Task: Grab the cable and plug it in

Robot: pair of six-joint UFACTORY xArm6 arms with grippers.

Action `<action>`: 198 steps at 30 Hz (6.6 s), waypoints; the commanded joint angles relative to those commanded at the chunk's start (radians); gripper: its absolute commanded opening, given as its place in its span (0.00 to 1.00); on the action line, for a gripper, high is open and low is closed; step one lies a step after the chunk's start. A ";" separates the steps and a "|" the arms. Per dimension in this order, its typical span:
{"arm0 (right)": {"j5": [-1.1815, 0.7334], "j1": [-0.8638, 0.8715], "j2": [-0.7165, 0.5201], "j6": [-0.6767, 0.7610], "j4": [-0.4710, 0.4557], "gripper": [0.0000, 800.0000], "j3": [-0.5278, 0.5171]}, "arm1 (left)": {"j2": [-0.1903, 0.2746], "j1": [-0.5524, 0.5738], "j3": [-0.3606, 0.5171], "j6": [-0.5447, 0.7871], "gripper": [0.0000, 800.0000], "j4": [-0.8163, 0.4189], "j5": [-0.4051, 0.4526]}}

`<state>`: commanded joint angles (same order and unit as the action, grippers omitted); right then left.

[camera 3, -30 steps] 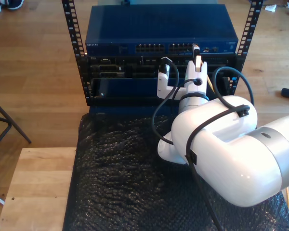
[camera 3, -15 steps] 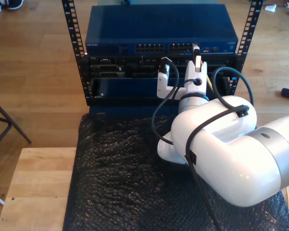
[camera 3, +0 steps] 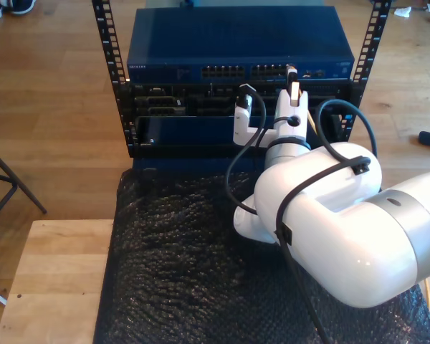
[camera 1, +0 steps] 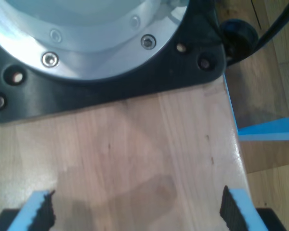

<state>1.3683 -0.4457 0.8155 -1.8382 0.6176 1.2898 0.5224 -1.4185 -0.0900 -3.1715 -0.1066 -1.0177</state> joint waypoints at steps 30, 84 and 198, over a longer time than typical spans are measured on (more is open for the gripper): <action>0.009 0.005 0.000 0.008 0.000 0.00 -0.005 | 0.002 0.000 0.000 0.000 1.00 0.000 0.000; -0.091 -0.061 -0.221 0.008 -0.005 0.46 -0.301 | 0.002 0.000 0.000 0.000 1.00 0.000 0.000; -2.139 1.918 -1.550 -1.208 -0.652 1.00 -1.347 | 0.002 0.000 0.000 0.000 1.00 0.000 0.000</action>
<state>-0.7706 1.4722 -0.7342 -3.0457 -0.0345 -0.0573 0.5240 -1.4185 -0.0900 -3.1715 -0.1066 -1.0177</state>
